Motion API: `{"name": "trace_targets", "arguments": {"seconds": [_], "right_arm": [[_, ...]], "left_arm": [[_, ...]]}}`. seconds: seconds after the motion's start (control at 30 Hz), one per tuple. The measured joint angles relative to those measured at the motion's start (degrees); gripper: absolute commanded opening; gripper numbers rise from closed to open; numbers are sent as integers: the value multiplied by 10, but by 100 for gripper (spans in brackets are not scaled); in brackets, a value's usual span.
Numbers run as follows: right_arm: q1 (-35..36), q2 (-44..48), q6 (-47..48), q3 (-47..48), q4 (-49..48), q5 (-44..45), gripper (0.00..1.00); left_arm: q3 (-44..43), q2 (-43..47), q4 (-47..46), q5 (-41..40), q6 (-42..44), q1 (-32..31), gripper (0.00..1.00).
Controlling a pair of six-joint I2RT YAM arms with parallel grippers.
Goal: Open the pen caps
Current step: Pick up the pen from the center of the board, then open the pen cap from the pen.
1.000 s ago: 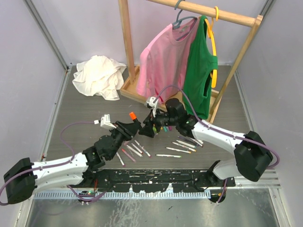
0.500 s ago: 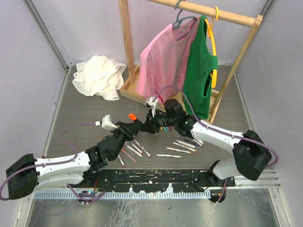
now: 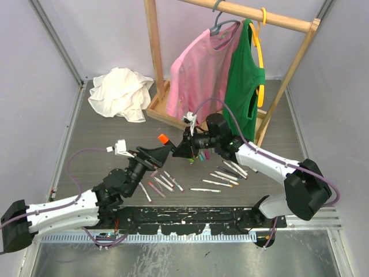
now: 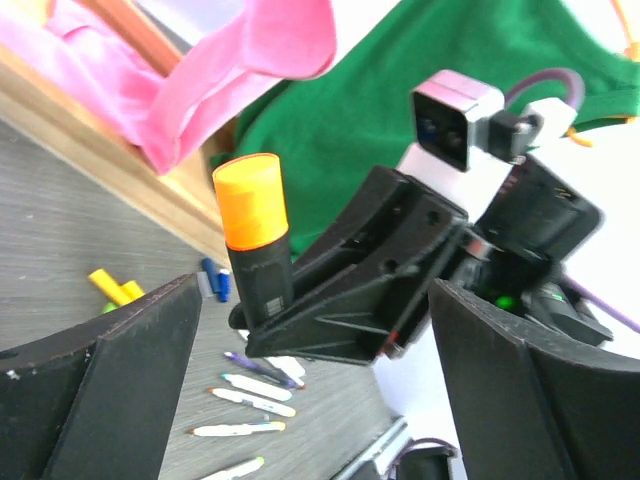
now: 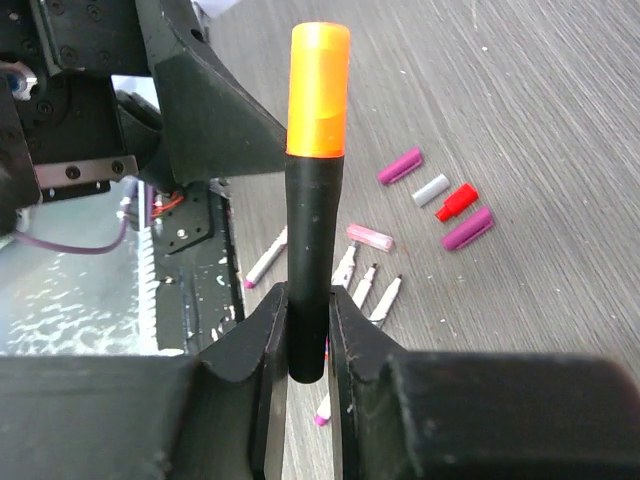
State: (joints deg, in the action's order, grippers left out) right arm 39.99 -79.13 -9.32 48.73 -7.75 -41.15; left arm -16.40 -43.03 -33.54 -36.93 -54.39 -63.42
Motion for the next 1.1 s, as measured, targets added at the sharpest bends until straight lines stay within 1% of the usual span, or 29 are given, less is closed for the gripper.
{"name": "trace_targets", "arguments": {"seconds": [0.1,0.2,0.27,0.4,0.5,0.57,0.6,0.67,0.77,1.0,1.1], "right_arm": [[-17,0,-7,9,0,-53,1],[-30,0,-14,12,-4,-111,1],[-36,0,-21,12,-10,-145,1],[-48,0,-58,12,-47,-208,1],[-54,2,-96,11,-90,-247,1],[-56,6,-118,10,-115,-267,1],[-57,8,-126,10,-127,-275,1],[-57,9,-141,9,-146,-287,1],[-57,9,-156,7,-163,-299,1],[-57,9,-170,3,-176,-310,1],[-57,9,-172,3,-177,-313,1]], "left_arm": [[7,56,3,32,48,8,98],[7,102,18,106,104,36,98],[3,120,30,161,124,65,98],[-16,122,46,288,139,144,98],[-29,102,34,383,131,200,98],[-35,78,13,435,119,224,91],[-37,68,2,454,114,230,88],[-41,44,-22,490,101,235,79],[-44,15,-43,525,88,235,72],[-44,26,-68,531,82,236,71],[-44,38,-70,523,79,236,65]]}}
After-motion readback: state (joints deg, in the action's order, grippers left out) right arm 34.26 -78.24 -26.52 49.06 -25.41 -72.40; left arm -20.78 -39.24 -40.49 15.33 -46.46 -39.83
